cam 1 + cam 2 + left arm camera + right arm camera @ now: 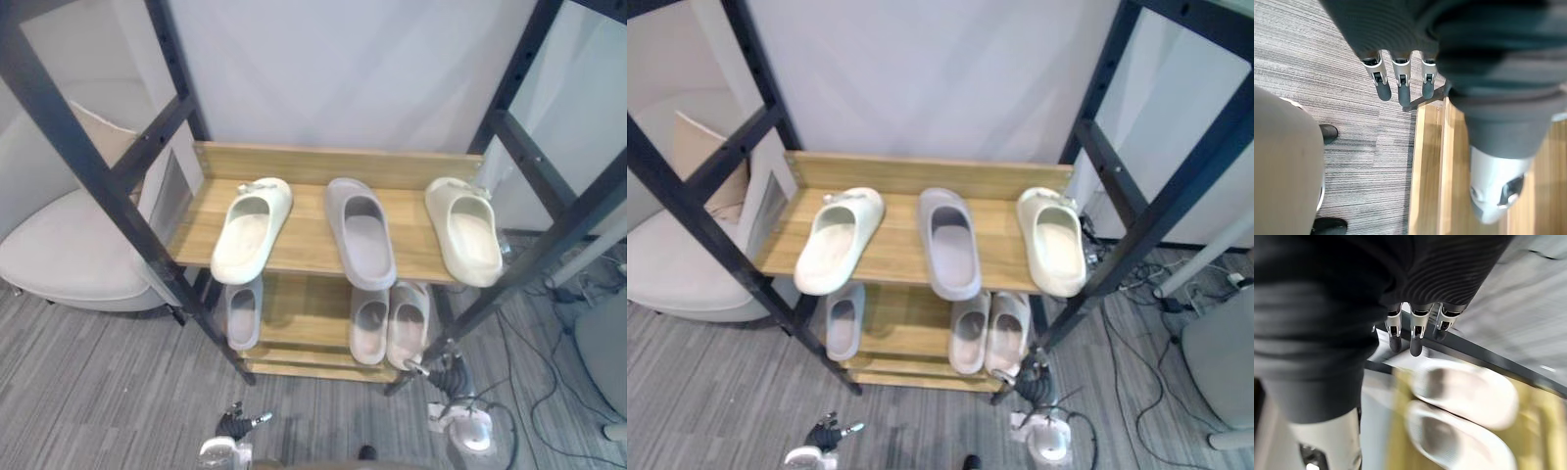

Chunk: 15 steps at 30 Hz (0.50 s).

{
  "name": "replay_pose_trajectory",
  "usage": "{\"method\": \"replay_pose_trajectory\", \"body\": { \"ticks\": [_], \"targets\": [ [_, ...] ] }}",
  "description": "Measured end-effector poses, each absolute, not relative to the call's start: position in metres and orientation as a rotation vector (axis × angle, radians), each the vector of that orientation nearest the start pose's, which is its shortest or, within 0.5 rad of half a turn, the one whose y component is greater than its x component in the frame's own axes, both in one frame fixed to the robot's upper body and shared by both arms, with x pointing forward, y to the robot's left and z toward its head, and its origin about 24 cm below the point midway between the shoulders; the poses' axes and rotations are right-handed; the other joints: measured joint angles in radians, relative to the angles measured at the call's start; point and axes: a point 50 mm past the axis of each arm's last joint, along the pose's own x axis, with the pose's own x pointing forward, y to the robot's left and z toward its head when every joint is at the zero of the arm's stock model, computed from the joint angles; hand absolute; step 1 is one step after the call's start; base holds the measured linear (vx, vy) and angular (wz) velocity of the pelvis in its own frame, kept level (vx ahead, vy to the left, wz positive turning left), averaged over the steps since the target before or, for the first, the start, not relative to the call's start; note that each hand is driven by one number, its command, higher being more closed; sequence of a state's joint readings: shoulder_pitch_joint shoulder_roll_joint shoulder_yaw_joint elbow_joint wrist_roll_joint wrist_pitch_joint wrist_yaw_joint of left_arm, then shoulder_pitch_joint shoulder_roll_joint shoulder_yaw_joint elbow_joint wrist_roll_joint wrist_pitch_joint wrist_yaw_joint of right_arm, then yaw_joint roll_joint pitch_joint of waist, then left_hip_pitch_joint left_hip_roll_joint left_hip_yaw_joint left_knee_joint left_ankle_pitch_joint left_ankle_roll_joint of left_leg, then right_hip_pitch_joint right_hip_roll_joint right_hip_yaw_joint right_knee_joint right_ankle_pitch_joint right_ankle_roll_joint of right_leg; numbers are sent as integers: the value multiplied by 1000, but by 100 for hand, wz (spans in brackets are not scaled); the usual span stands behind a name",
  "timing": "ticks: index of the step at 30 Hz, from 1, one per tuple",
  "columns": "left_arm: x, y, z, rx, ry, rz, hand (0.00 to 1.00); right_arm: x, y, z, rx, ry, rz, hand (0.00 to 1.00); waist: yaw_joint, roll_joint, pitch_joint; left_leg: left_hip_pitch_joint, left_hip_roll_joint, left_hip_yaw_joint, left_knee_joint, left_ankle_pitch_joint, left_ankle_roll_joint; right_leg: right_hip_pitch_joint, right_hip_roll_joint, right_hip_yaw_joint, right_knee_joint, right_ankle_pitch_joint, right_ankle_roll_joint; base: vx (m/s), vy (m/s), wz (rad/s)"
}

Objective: Organize the slippers on the shoe rack

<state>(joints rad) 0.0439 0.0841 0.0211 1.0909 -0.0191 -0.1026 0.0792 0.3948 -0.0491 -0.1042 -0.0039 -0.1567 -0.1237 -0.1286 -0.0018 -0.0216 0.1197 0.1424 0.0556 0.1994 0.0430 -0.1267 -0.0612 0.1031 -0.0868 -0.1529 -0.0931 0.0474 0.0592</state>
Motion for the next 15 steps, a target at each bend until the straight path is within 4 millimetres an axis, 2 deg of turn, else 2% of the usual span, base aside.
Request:
{"method": "replay_pose_trajectory", "body": {
  "ticks": [5,6,15],
  "targets": [
    [109,189,-158,123,1028,125,0,154,-209,9,-268,128,-293,0,-15,-2,1,1,0,1,0,-1,0,-7,1,16,0,5,1,-16,-4,-9],
    [110,188,-158,136,1025,109,0,154,-209,22,-272,69,-294,0,-15,-2,1,2,0,1,0,-1,-1,-7,1,19,0,7,1,-27,-6,-5],
    [112,186,-157,168,1007,65,0,156,-201,62,-275,-130,-281,0,-17,4,-1,0,1,-1,4,-6,-7,-8,1,20,3,8,2,-3,-1,0]
  ]
}}
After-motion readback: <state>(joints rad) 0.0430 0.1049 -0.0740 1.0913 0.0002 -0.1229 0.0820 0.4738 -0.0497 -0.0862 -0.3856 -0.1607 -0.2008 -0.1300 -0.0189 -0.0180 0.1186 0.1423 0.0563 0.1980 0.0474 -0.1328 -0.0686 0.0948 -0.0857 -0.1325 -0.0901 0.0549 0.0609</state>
